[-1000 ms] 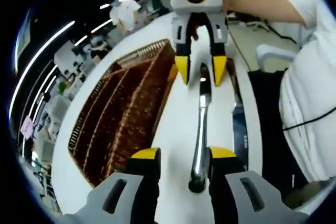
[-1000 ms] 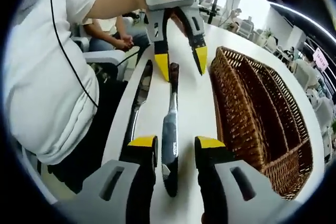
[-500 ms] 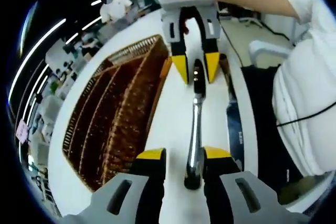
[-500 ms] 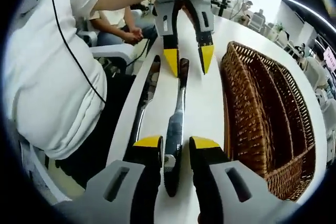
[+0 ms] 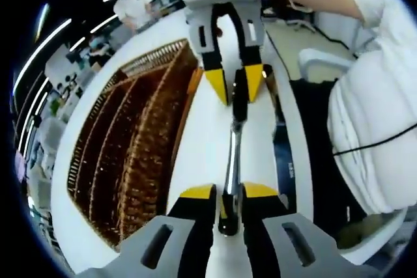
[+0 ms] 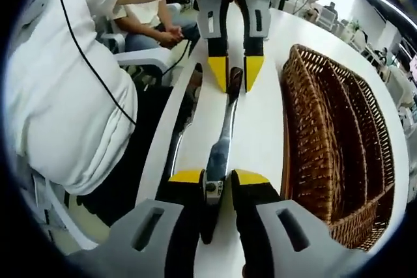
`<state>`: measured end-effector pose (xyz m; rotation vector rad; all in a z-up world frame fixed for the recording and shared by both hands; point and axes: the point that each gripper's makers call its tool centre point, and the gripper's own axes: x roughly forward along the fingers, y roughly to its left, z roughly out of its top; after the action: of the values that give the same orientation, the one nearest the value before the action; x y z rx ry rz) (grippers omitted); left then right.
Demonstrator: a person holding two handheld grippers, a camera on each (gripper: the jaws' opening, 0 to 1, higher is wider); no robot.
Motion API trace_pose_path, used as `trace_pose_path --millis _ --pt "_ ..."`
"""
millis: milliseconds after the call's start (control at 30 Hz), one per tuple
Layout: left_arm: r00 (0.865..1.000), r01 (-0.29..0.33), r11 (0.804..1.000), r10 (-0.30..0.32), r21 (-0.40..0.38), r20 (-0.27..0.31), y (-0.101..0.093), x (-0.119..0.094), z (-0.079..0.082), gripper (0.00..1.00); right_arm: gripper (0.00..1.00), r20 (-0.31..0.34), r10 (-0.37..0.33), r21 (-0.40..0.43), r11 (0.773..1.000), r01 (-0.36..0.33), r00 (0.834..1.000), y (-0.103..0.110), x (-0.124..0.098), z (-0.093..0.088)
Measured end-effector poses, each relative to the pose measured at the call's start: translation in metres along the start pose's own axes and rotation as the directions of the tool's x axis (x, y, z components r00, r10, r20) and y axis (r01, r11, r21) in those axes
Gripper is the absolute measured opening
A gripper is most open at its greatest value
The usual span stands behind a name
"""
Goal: Arrange the knives, forks, and spoons in their matching storage slots by inserting each utensil handle-first until every utensil is classified and aligned in the correct compartment
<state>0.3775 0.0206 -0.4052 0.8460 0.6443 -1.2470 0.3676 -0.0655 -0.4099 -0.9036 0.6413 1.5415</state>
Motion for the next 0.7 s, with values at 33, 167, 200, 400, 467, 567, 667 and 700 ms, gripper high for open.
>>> trace_pose_path --millis 33,167,200,400,467,567,667,700 --pt "1.0 0.004 1.0 -0.004 0.0 0.001 -0.0006 0.0002 0.0 0.11 0.16 -0.001 0.003 0.008 1.0 -0.003 1.0 0.0003 0.0 -0.0001" --pt "1.0 0.015 1.0 -0.015 -0.001 -0.002 -0.0023 0.0008 -0.0003 0.09 0.14 -0.004 0.019 0.027 0.999 -0.019 1.0 0.0016 -0.0002 -0.0013" --pt "1.0 0.017 1.0 -0.017 -0.002 -0.002 -0.0023 0.0007 -0.0004 0.09 0.14 -0.006 0.021 0.032 0.999 -0.021 1.0 0.0012 -0.0004 -0.0018" --pt "1.0 0.03 0.999 -0.03 -0.017 0.003 -0.0017 0.0008 -0.001 0.09 0.14 -0.039 0.044 0.064 0.997 -0.041 0.998 0.0013 -0.0021 -0.0063" --pt "1.0 0.03 0.999 -0.03 -0.017 0.005 -0.0015 0.0006 -0.0009 0.09 0.14 -0.039 0.052 0.077 0.996 -0.048 0.998 0.0013 -0.0029 -0.0073" --pt "1.0 0.031 0.999 -0.031 -0.015 0.004 -0.0012 0.0007 -0.0009 0.09 0.13 -0.037 0.064 0.099 0.993 -0.06 0.997 -0.0003 -0.0028 -0.0078" --pt "0.999 0.032 0.999 -0.032 -0.014 0.003 -0.0013 0.0004 -0.001 0.09 0.13 -0.038 0.071 0.121 0.99 -0.066 0.997 -0.0004 -0.0024 -0.0077" --pt "0.999 0.032 0.999 -0.032 -0.014 0.003 -0.0013 0.0004 -0.0009 0.09 0.13 -0.037 0.072 0.131 0.989 -0.067 0.997 -0.0005 -0.0025 -0.0076"
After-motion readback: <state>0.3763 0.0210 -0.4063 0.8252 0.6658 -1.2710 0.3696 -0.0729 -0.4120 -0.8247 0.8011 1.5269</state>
